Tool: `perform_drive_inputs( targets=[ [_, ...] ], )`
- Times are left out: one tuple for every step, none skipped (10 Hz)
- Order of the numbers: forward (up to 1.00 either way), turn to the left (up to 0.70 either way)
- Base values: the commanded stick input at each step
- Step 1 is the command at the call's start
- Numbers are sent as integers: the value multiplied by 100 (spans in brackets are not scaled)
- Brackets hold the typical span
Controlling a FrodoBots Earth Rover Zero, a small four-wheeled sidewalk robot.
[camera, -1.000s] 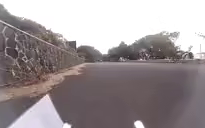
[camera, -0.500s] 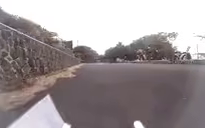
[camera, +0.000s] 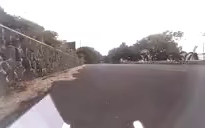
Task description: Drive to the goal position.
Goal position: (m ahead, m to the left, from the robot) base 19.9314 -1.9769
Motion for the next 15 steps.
perform_drive_inputs(
  targets=[
    [100,0],
    [100,0],
    [100,0],
    [100,0],
    [100,0],
    [100,0],
    [100,0],
    [100,0],
    [100,0],
    [100,0],
    [100,0],
    [100,0],
    [100,0],
    [100,0],
    [100,0]
  ],
)
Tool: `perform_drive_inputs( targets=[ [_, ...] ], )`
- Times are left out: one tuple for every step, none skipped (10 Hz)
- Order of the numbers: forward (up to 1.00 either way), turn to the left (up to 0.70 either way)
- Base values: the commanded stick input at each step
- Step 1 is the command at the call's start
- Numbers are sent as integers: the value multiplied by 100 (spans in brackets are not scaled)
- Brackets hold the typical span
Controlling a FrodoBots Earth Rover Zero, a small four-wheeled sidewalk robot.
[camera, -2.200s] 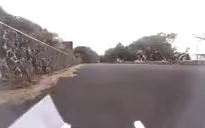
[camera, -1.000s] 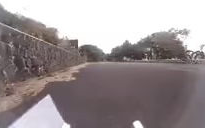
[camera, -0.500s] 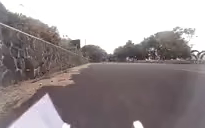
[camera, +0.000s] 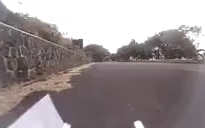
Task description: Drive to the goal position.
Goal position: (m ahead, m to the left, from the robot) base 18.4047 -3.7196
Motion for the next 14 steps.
perform_drive_inputs(
  targets=[
    [100,0],
    [100,0],
    [100,0],
    [100,0],
    [100,0],
    [100,0],
    [100,-1],
    [100,-14],
    [100,-26],
    [100,-8],
    [100,-18],
    [100,-31],
    [100,-18],
    [100,-5]
  ],
)
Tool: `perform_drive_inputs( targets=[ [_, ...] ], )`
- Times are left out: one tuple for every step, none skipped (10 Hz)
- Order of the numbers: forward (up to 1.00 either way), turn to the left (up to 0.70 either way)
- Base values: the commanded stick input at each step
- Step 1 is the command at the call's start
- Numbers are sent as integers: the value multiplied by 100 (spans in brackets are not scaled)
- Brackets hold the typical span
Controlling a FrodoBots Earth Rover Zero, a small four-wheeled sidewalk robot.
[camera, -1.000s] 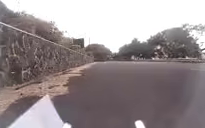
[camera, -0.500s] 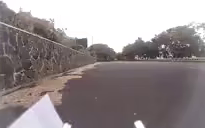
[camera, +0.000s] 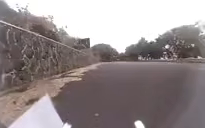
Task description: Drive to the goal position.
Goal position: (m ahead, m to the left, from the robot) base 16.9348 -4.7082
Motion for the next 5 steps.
perform_drive_inputs(
  targets=[
    [100,-11],
    [100,-19],
    [100,-26],
    [100,0],
    [100,0]
  ],
)
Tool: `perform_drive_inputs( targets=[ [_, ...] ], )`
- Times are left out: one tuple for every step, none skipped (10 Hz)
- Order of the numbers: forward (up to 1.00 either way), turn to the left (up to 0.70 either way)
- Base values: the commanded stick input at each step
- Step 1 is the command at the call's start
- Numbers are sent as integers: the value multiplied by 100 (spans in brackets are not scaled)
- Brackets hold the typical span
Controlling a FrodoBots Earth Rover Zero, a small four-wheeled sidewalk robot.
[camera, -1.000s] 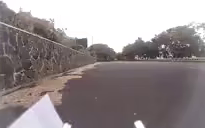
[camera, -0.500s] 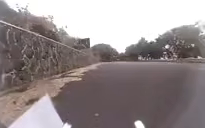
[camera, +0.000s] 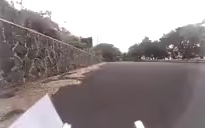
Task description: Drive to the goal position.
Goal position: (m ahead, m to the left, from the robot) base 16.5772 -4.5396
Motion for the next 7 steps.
perform_drive_inputs(
  targets=[
    [100,-14],
    [100,-7],
    [100,0],
    [100,-8],
    [100,-16],
    [100,0],
    [100,0]
  ],
)
